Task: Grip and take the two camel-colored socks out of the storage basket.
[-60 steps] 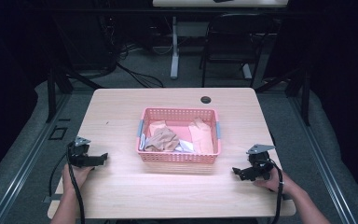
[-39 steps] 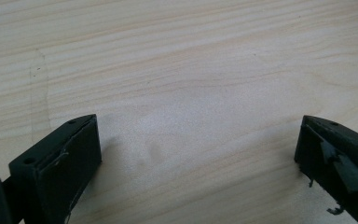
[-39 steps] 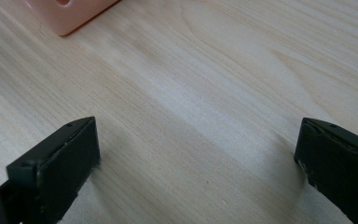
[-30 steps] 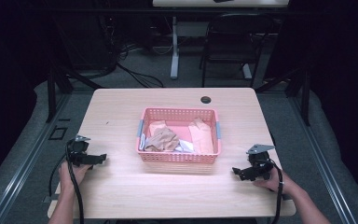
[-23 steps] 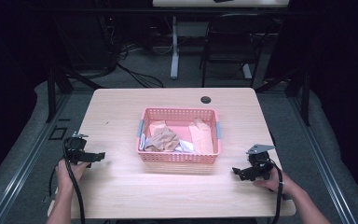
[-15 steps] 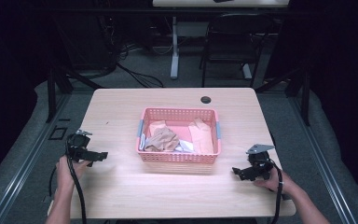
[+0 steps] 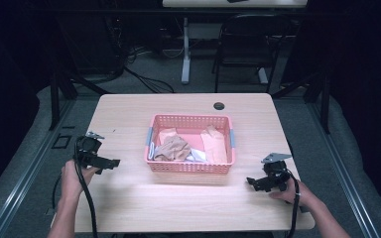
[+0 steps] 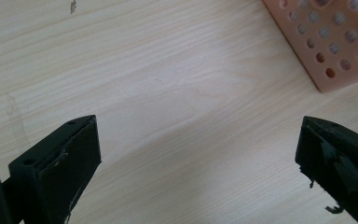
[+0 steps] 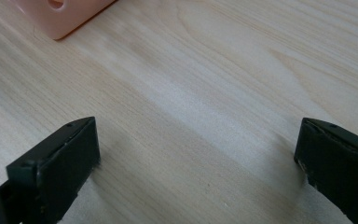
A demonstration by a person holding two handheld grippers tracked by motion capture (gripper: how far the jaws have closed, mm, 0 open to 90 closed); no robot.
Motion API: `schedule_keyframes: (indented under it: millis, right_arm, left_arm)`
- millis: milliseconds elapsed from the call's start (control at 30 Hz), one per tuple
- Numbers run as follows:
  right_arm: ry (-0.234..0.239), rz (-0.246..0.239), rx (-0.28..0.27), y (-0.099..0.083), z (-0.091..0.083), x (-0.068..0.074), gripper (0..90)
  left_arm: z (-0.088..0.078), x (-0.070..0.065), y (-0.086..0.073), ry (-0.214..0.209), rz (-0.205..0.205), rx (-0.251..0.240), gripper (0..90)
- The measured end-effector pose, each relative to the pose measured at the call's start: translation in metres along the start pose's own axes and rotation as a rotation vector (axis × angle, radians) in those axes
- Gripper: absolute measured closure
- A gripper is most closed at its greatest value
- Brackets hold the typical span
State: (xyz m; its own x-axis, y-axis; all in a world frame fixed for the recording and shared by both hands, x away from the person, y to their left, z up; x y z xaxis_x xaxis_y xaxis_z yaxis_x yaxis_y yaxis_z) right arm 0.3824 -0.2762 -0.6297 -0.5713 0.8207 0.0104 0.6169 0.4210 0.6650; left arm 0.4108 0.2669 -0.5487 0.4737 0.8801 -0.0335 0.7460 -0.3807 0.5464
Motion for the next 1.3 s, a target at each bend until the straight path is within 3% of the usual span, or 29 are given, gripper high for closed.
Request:
schedule_keyframes:
  millis: [233,633,1000,1167,1300]
  right_arm:
    - [-0.003,0.005,0.001,0.0,0.0,0.0,0.0]
    - [-0.004,0.004,0.004,0.0,-0.001,0.0,0.0]
    - [0.0,0.006,0.0,0.0,0.0,0.0,0.0]
    - [0.001,0.006,0.0,0.0,0.0,0.0,0.0]
    - [0.001,0.006,0.0,0.0,-0.001,0.0,0.0]
  left_arm:
    - [-0.012,-0.012,0.017,-0.026,0.038,-0.009,0.0]
    - [-0.021,-0.045,0.064,-0.069,0.136,-0.018,0.0]
    - [-0.007,-0.08,0.096,-0.108,0.231,0.012,0.0]
    - [0.005,-0.101,0.108,-0.124,0.28,0.03,0.0]
    - [0.017,-0.116,0.117,-0.127,0.294,0.043,0.0]
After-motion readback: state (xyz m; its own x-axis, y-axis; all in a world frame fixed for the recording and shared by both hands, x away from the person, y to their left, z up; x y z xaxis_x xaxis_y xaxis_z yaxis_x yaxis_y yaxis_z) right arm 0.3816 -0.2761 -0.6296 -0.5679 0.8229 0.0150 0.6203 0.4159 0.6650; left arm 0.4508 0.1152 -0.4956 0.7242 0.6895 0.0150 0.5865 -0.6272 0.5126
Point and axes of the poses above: each handheld gripper's, and its own axes: z roughly forward along the jaws, y roughly out of its top, x roughly to its left, the point moved 6 cm from there along z, roughly forward along the jaws, and after that the axes turned 1 degree about z, right-handed, at the moved point
